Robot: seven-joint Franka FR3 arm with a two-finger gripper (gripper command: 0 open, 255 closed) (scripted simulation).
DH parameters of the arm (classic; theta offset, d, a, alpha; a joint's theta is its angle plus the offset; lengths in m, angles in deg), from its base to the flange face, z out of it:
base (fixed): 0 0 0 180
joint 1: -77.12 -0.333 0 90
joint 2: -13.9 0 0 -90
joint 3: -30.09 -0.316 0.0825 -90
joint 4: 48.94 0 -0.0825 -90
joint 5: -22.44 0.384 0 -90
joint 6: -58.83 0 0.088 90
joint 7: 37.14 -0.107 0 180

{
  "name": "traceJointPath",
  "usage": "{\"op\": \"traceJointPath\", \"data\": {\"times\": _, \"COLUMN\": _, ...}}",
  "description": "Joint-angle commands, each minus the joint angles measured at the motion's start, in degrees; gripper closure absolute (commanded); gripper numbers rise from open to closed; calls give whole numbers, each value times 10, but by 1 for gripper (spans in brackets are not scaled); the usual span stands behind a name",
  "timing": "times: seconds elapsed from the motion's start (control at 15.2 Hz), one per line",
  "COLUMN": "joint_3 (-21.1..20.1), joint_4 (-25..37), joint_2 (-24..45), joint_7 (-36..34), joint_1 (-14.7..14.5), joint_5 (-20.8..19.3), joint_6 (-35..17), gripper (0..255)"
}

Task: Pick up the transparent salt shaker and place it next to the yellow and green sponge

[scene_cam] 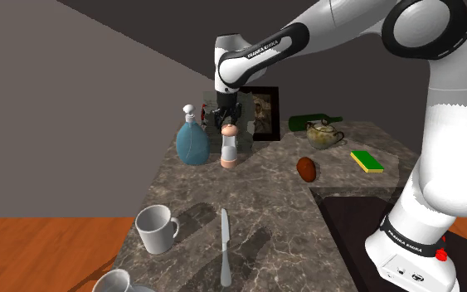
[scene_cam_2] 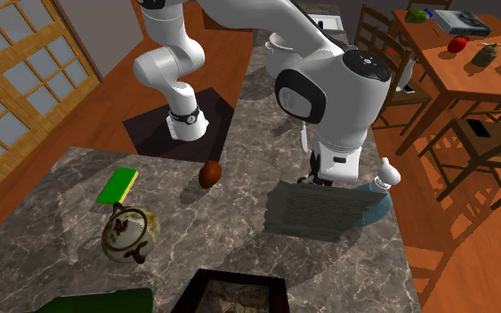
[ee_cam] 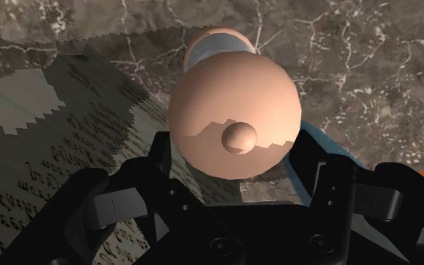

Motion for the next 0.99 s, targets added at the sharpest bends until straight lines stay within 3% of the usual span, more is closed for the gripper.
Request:
{"op": "traceJointPath", "data": {"times": 0.0, "joint_3": 0, "joint_4": 0, "joint_2": 0, "joint_7": 0, "joint_1": 0, "joint_5": 0, "joint_6": 0, "gripper": 255}}
{"op": "traceJointPath", "data": {"times": 0.92, "joint_3": -1, "joint_4": 57, "joint_2": -26, "joint_7": 4, "joint_1": 0, "joint_5": 4, "joint_6": 83, "gripper": 255}}
